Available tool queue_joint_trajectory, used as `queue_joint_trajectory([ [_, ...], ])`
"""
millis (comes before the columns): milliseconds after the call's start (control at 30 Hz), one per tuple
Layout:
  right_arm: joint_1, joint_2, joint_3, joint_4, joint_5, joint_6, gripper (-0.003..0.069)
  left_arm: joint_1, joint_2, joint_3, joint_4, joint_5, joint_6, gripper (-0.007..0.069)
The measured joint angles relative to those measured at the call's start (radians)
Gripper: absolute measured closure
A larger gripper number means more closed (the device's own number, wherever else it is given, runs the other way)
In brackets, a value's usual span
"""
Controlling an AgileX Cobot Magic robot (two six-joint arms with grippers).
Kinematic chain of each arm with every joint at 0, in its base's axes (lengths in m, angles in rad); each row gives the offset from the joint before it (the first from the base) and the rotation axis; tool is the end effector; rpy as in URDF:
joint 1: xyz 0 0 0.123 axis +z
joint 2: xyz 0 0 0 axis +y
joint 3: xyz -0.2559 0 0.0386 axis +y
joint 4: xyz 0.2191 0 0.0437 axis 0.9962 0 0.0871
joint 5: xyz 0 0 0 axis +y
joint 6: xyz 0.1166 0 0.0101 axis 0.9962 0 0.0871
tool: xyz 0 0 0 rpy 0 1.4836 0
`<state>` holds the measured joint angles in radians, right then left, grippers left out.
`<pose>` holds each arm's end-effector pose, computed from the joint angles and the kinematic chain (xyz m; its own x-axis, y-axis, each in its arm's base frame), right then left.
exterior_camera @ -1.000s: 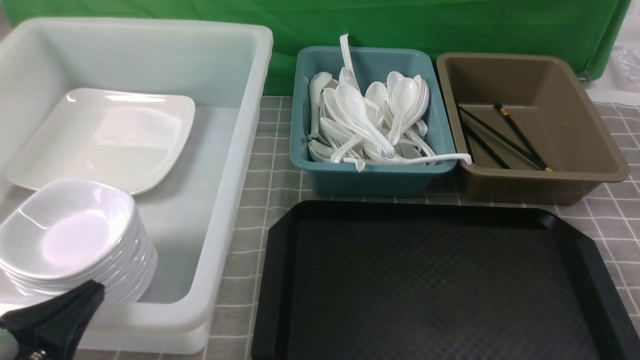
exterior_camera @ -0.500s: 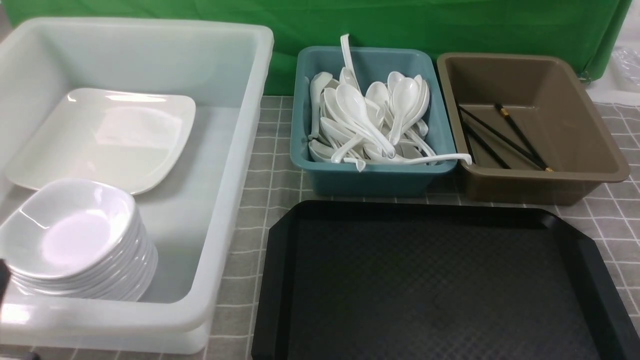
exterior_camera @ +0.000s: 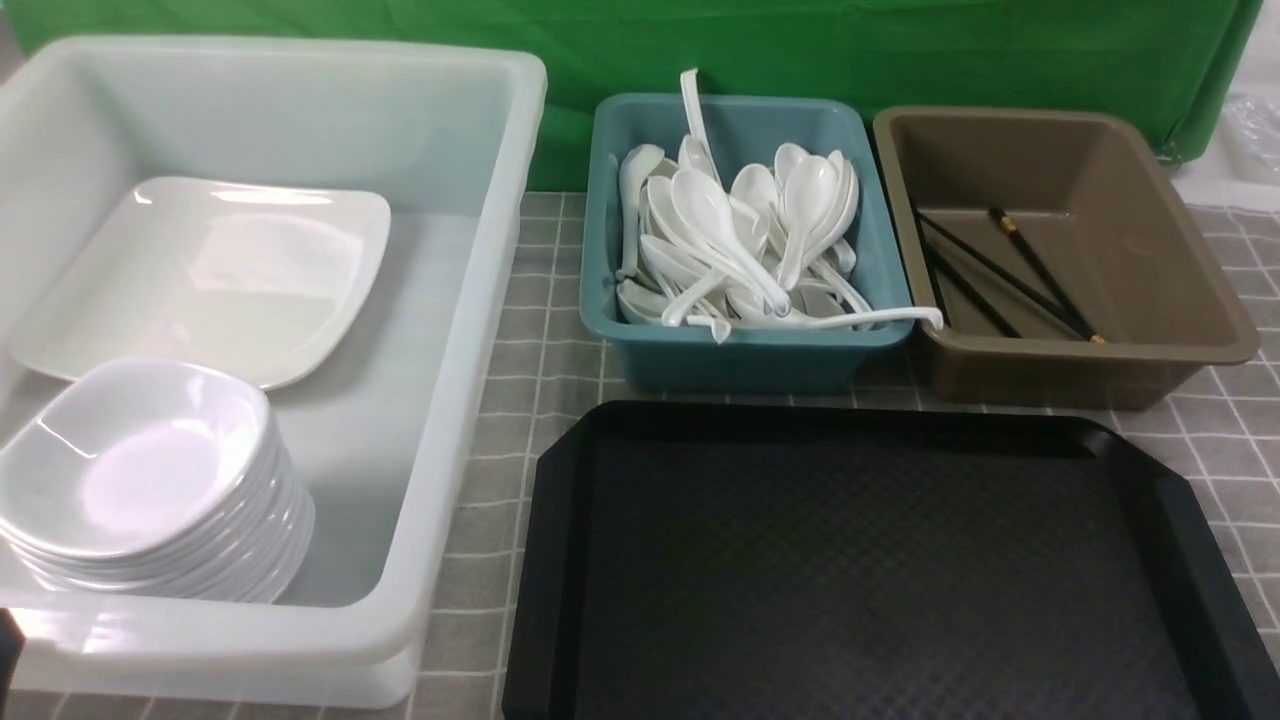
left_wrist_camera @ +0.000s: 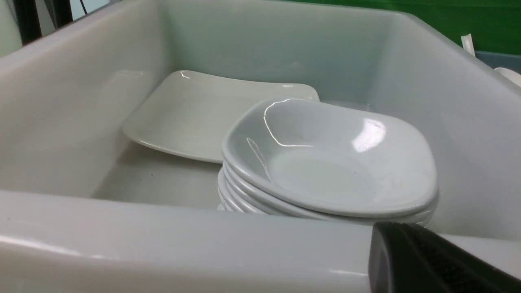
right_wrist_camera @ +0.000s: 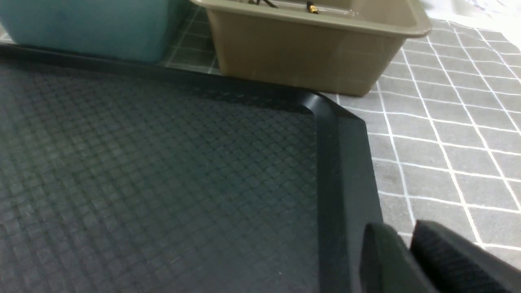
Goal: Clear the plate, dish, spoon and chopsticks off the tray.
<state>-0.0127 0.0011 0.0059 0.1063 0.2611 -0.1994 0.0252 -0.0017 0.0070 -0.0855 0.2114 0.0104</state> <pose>0.0787 0.0022 0.1831 -0.1763 -0.0943 -0.9798 -0.0314 0.9954 -0.0901 0.0794 -0.0001 0.1886 -0.1275 -0.0764 -0.9889 -0.0168 0.9971 -0.0748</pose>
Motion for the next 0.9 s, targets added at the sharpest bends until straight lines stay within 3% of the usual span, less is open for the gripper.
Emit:
queue_joint_trajectory([
  [900, 0.000, 0.000, 0.000, 0.000, 0.001, 0.000, 0.0479, 0.000, 0.000, 0.000, 0.004, 0.000, 0.015, 0.0622],
])
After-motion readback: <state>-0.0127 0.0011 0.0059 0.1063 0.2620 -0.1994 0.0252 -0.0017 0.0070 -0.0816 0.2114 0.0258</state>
